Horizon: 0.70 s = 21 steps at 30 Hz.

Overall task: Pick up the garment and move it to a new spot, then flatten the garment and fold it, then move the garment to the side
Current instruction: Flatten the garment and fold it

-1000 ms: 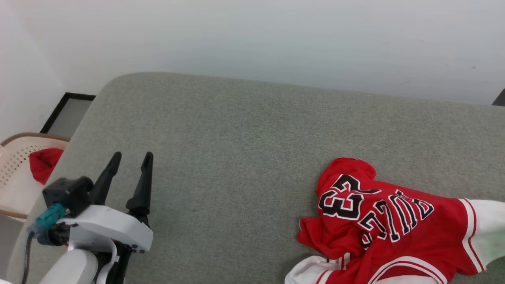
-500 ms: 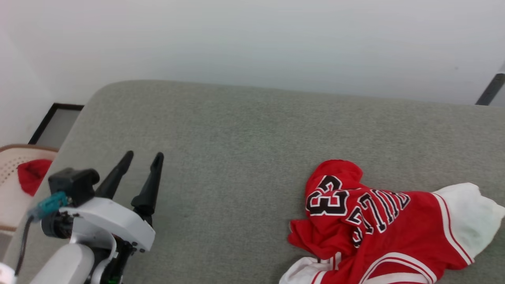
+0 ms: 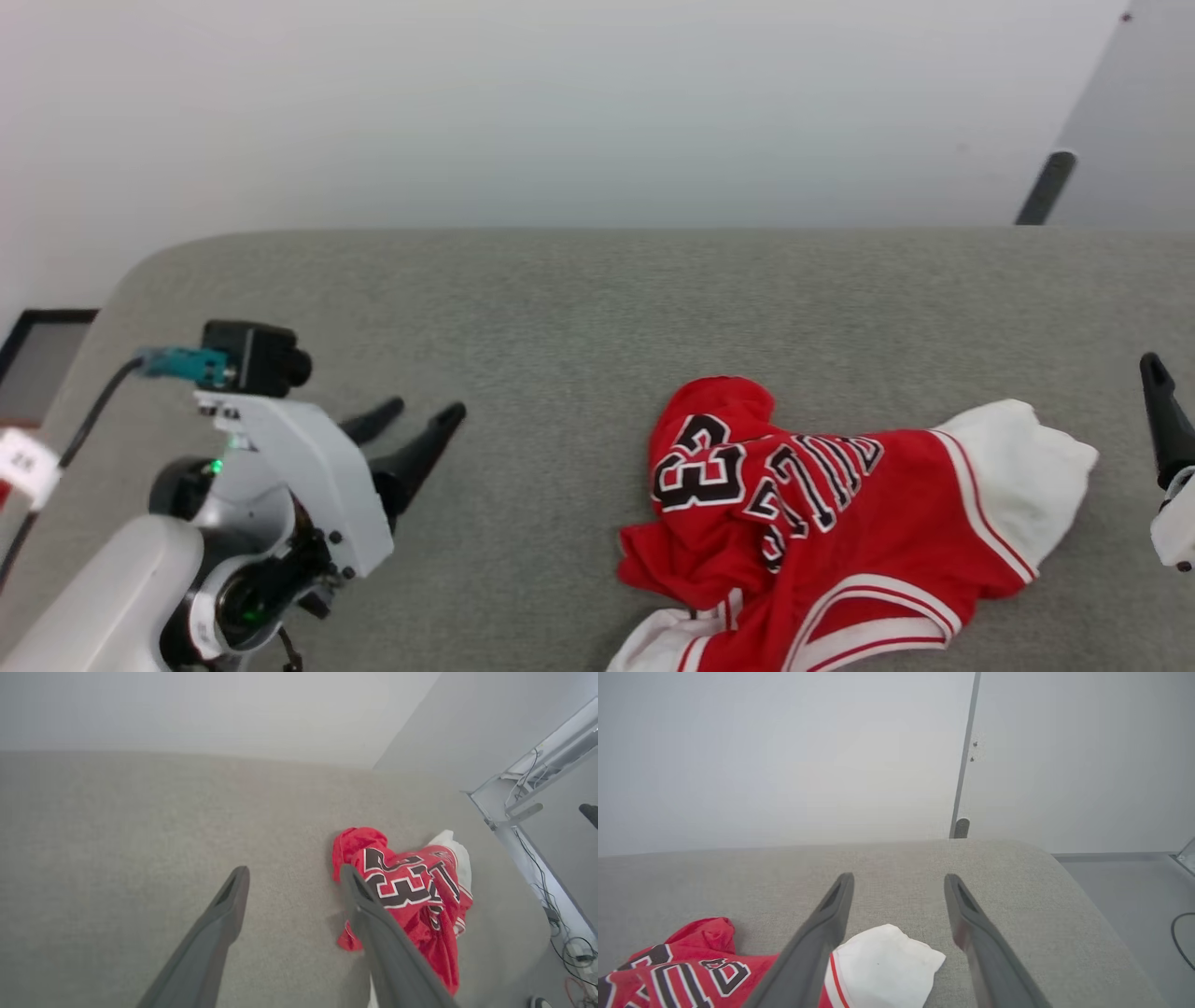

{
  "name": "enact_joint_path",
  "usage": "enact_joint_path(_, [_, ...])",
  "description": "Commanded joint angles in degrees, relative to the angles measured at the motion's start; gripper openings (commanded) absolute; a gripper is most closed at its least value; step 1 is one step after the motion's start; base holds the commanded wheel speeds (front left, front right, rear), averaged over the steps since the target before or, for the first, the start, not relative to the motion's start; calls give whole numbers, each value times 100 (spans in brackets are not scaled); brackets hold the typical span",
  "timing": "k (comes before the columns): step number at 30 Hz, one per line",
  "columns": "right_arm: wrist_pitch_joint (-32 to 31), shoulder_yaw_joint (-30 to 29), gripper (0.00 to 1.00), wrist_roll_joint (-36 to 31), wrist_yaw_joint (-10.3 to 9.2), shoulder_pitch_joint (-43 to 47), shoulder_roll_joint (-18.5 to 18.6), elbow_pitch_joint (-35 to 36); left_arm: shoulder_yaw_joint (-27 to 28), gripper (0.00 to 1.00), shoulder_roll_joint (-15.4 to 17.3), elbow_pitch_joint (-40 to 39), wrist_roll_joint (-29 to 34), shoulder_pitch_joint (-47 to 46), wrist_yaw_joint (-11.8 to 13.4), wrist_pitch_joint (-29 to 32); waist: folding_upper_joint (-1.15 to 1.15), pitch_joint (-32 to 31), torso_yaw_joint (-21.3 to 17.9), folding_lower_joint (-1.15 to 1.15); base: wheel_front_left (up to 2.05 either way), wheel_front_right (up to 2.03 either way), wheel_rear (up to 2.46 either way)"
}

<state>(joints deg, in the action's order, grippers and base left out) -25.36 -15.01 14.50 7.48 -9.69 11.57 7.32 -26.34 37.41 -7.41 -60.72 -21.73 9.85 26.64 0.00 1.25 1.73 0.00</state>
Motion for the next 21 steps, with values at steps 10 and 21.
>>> enact_joint_path(10, [36,-60,100,57,3,350,-504,748,-516,100,-8,-237,-897,-268,1066,2151,0,148,-716,0,0,0,0])
enact_joint_path(21, [47,-98,100,96,3,276,-715,898,-1117,100,-65,-214,-1025,-624,1536,3341,0,447,-1193,0,0,0,0])
